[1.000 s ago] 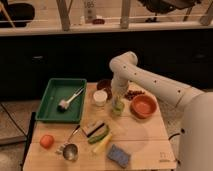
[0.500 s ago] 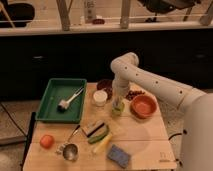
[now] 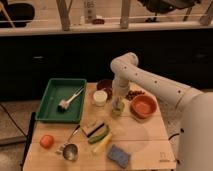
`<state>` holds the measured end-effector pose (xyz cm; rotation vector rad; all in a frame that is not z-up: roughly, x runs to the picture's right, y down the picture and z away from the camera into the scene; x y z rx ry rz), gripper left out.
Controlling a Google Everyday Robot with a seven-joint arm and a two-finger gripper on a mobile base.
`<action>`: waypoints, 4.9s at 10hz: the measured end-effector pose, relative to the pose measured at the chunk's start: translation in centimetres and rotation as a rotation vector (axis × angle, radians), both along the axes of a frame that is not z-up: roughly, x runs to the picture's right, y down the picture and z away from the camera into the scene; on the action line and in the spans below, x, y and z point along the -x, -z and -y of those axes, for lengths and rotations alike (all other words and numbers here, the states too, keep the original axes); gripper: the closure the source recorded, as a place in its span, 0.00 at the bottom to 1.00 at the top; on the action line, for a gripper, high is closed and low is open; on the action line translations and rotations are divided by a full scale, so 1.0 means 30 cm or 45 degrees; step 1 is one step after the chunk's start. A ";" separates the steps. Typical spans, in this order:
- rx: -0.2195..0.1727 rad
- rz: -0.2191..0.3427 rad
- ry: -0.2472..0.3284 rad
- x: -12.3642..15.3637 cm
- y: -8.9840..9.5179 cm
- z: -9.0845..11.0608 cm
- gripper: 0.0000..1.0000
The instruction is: Place towel in plastic cup
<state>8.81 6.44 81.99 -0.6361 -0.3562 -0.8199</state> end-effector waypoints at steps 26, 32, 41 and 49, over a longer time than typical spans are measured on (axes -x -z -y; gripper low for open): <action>0.032 0.018 0.013 -0.025 -0.010 0.028 0.20; 0.033 0.018 0.013 -0.026 -0.011 0.027 0.20; 0.033 0.018 0.013 -0.026 -0.011 0.027 0.20; 0.033 0.018 0.013 -0.026 -0.011 0.027 0.20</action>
